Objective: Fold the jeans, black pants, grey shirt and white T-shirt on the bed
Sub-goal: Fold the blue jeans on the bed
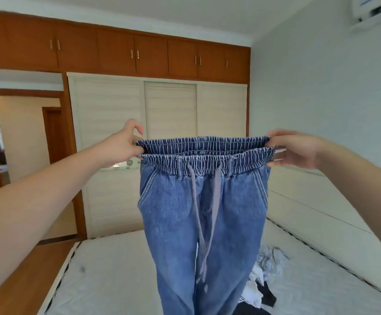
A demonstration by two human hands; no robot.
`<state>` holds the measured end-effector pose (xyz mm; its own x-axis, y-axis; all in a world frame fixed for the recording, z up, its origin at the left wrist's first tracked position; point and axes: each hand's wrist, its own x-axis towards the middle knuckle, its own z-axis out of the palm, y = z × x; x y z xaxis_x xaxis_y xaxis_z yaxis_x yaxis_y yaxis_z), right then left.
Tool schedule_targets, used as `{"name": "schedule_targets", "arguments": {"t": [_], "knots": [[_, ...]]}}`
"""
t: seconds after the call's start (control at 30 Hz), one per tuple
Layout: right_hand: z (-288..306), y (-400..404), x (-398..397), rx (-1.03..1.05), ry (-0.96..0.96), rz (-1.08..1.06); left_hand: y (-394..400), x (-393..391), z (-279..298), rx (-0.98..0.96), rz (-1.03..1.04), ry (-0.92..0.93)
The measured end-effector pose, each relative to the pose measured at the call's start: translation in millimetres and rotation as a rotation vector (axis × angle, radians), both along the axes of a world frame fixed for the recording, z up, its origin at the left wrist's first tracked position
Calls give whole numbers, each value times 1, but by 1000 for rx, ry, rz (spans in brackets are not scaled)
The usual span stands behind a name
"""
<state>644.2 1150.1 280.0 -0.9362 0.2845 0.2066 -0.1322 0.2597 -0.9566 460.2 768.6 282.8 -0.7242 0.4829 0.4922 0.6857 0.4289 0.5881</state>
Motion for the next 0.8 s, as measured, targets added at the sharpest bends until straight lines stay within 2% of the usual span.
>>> {"name": "schedule_targets", "arguments": {"t": [0.1,0.37,0.47,0.53,0.63,0.8], "knots": [[-2,6,9,34,44,41,-4,12,5,-54,-130,64],[-14,10,20,166,108,-24,-6,25,3,84,-394,-91],[-13,11,27,357,86,-38,-2,26,-1,-105,-373,-48],[-15,9,32,586,77,-69,2,26,-4,-269,-276,32],[-20,6,39,970,40,-116,6,31,-10,-393,-191,96],[-52,9,48,1111,-24,61,10,35,-26,-637,-182,149]]}}
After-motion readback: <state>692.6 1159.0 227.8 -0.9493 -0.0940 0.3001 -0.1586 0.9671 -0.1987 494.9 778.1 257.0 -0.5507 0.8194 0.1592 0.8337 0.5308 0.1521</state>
